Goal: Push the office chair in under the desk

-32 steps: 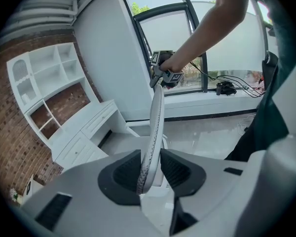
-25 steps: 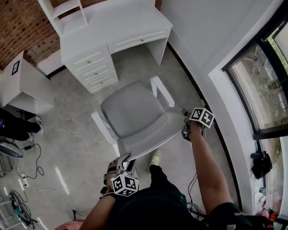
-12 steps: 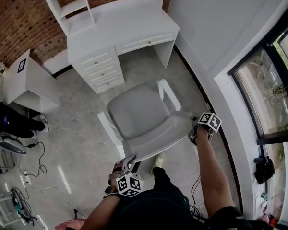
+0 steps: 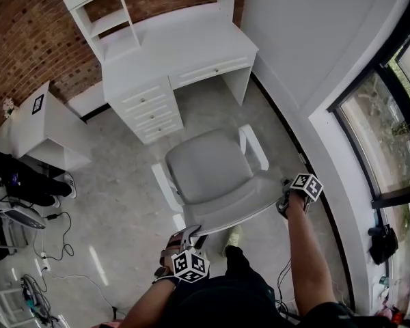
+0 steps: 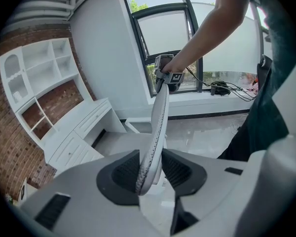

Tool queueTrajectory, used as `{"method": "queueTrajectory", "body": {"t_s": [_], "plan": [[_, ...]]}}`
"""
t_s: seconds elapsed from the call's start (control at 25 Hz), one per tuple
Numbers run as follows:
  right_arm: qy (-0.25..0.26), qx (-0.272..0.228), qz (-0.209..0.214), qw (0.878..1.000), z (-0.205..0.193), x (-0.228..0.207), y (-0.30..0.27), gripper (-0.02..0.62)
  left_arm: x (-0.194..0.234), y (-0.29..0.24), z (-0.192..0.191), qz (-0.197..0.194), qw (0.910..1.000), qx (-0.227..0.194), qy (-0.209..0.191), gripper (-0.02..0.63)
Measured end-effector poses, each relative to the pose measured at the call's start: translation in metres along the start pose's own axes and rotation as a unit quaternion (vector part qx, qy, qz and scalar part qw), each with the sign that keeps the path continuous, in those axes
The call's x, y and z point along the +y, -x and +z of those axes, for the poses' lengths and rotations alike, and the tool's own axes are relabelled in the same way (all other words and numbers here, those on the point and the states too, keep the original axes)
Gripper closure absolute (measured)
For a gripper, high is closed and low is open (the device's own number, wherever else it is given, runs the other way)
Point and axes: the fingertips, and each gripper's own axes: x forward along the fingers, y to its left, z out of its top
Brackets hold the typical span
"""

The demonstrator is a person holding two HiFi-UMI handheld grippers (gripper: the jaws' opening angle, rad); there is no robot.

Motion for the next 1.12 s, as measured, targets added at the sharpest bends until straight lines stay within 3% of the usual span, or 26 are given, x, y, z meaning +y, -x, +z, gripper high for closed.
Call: {"method": "queueTrajectory", "body": {"t_s": [0.64, 1.12], "plan": [[-0.071, -0.040, -0.018, 0.997, 0.021, -0.058, 0.025, 0.492, 0.002, -0.030, 0.034, -0.036, 0.9983, 0.004, -0.045, 0.462], [-0.083, -0.052, -0.008, 0.995, 0.049, -0.076, 0.021, 0.483, 0.002, -0.054, 0.059, -0.035, 0.9979, 0.018, -0.051, 0.459]]}}
